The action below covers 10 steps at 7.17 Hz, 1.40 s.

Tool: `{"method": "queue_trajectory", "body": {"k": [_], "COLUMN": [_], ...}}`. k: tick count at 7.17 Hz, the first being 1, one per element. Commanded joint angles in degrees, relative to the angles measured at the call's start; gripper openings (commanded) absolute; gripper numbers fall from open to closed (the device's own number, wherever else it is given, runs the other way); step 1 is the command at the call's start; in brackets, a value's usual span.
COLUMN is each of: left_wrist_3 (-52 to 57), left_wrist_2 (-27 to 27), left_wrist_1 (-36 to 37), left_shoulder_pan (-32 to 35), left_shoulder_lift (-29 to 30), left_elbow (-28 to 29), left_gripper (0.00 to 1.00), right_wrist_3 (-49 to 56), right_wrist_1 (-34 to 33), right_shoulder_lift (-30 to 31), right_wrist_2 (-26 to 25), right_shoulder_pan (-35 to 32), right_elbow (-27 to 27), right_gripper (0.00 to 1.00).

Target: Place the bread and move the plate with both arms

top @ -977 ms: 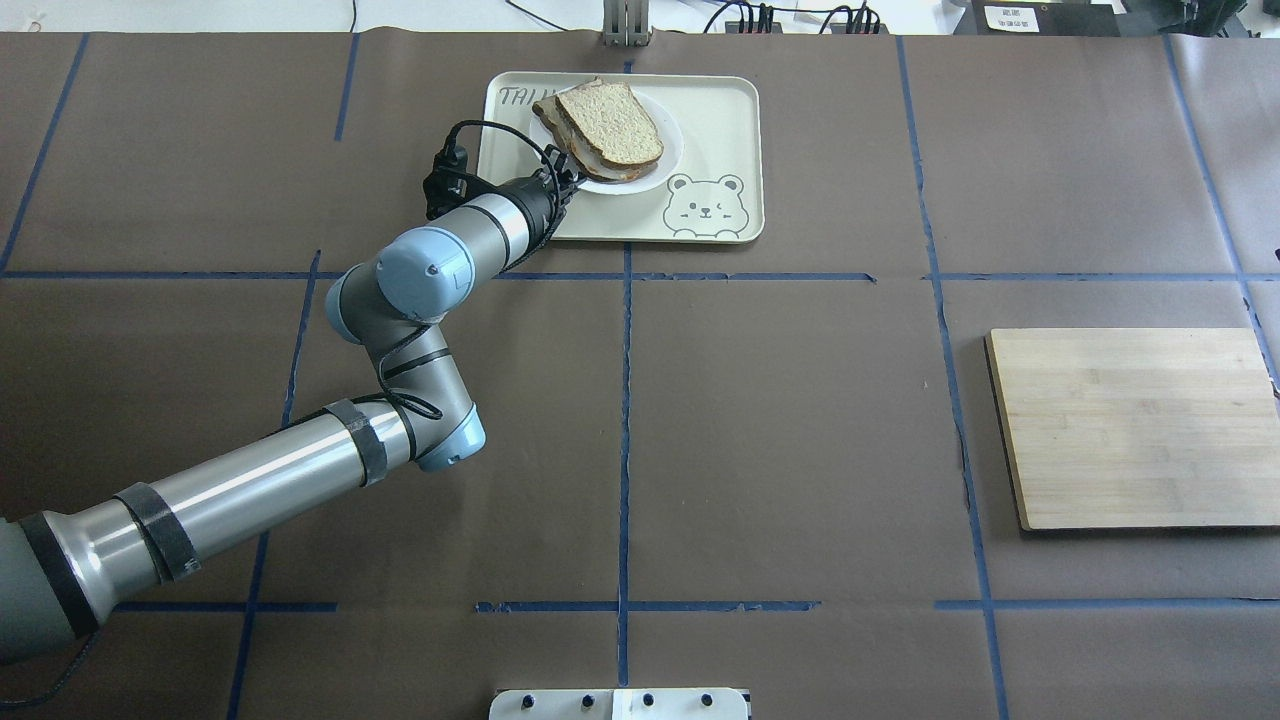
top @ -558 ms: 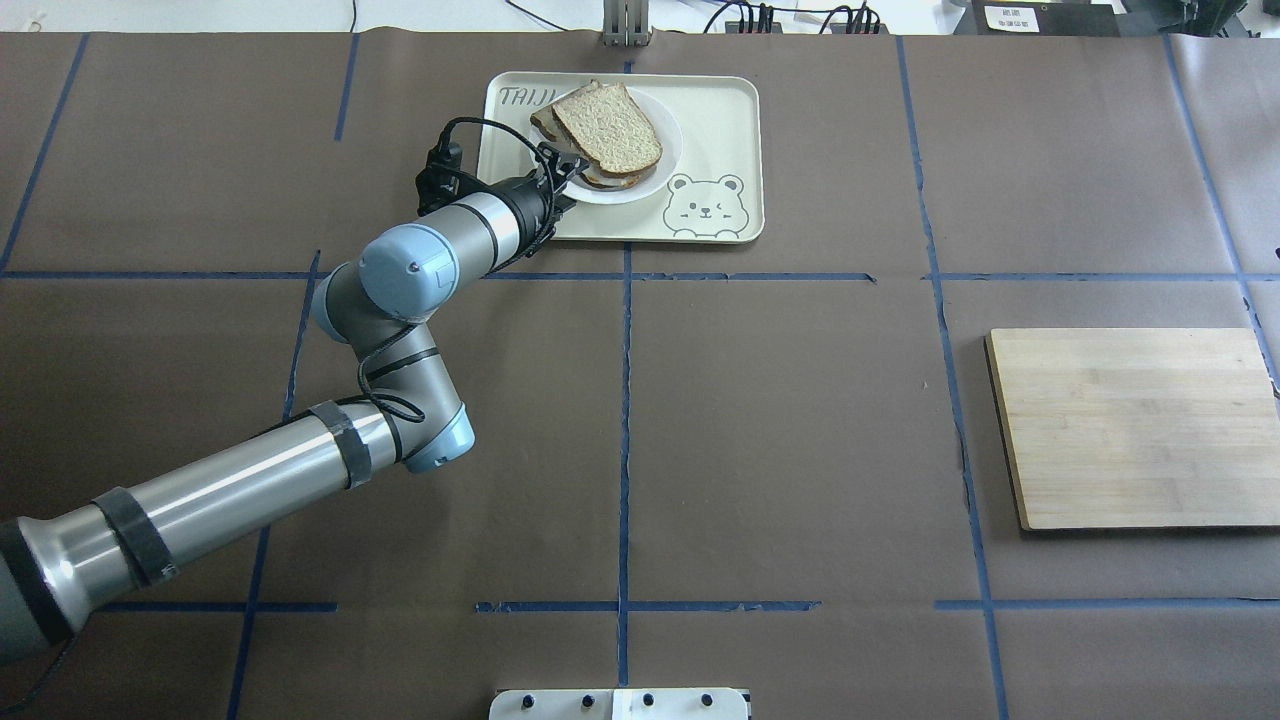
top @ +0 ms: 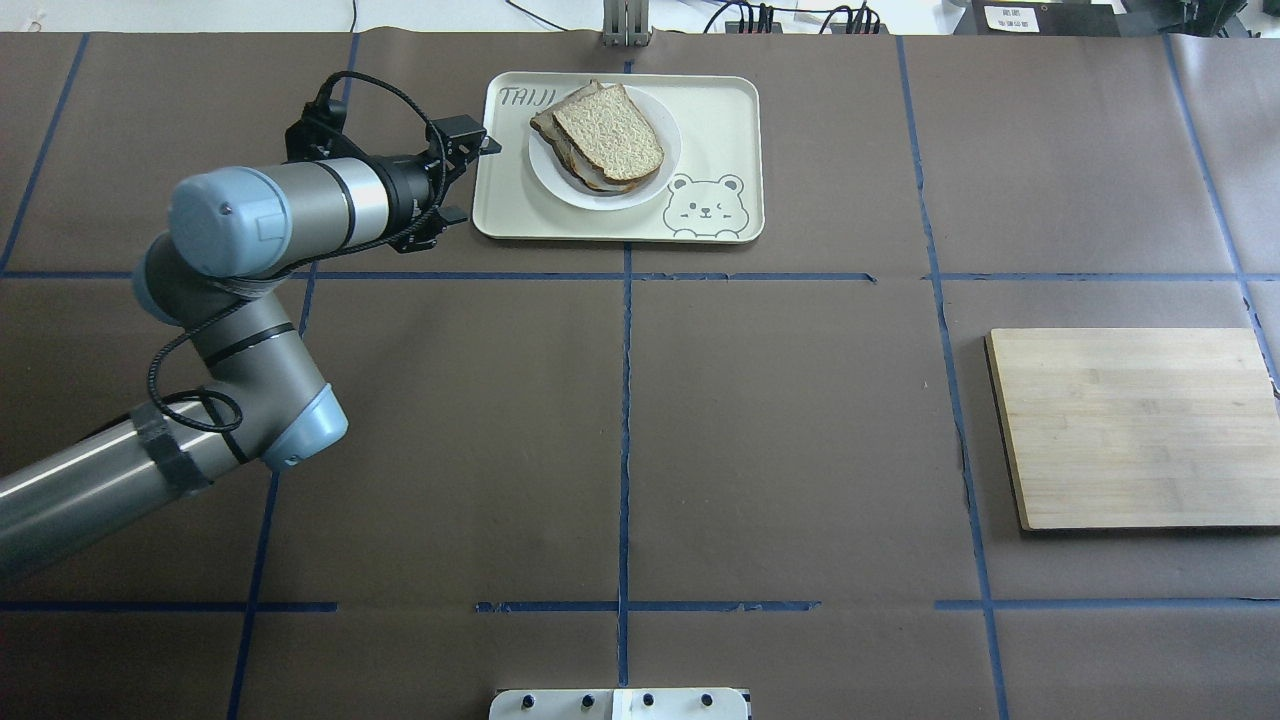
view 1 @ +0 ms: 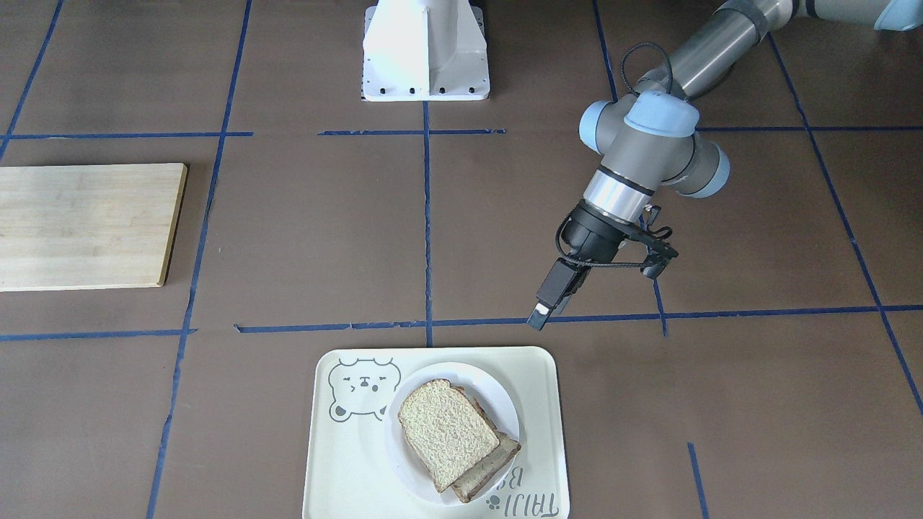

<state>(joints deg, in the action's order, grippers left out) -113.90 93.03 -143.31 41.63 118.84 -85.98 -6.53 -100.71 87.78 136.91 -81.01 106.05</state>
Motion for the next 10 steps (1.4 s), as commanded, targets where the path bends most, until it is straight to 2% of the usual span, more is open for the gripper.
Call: {"method": "queue_trajectory", "body": {"k": [1,2,3,4,5,6,7,8,9,10], "left_wrist_3": [15.92,25.39,34.88,45.16,58.05,72.89,85.91,94.39,100.14,107.68], "left_wrist_2": [2.07,2.15,3.55,11.39,19.04,22.69,23.24,24.99,29.62,32.88], "left_wrist_1": [18.68,23.64,24.56,25.09,27.36,35.47,43.47,45.99,46.45,48.11], "left_shoulder_pan": [3.18,4.32,7.55,14.55,23.32,29.5,34.78,37.88,41.3,44.82], "left_shoulder_lift": [-10.07,-16.47,-22.28,-26.77,-28.47,-29.01,-28.58,-28.75,-28.84,-28.75], "left_elbow": [-16.52,-22.16,-25.0,-25.38,-24.6,-24.16,-22.93,-20.31,-16.63,-12.94], "left_gripper": [1.0,1.0,1.0,1.0,1.0,1.0,1.0,1.0,1.0,1.0], "right_wrist_3": [0.11,0.2,0.29,1.33,3.26,4.15,6.94,7.75,7.85,7.85], "right_wrist_1": [-0.01,-0.01,-0.01,-0.01,-0.1,-0.1,-0.02,-0.01,0.07,3.64], "right_shoulder_lift": [0.2,0.89,1.25,1.86,2.3,2.83,5.01,6.77,8.01,9.58], "right_wrist_2": [-0.07,-0.16,-0.24,-0.42,-0.42,-0.42,-0.33,-0.42,-0.42,-0.33], "right_shoulder_pan": [-1.16,-2.04,-2.92,-3.62,-4.94,-6.08,-6.87,-6.88,-7.23,-8.36], "right_elbow": [-0.14,-0.23,-0.23,-0.23,-0.67,-1.28,-1.72,-1.81,-1.9,-2.77], "right_gripper": [1.0,1.0,1.0,1.0,1.0,1.0,1.0,1.0,1.0,1.0]}}
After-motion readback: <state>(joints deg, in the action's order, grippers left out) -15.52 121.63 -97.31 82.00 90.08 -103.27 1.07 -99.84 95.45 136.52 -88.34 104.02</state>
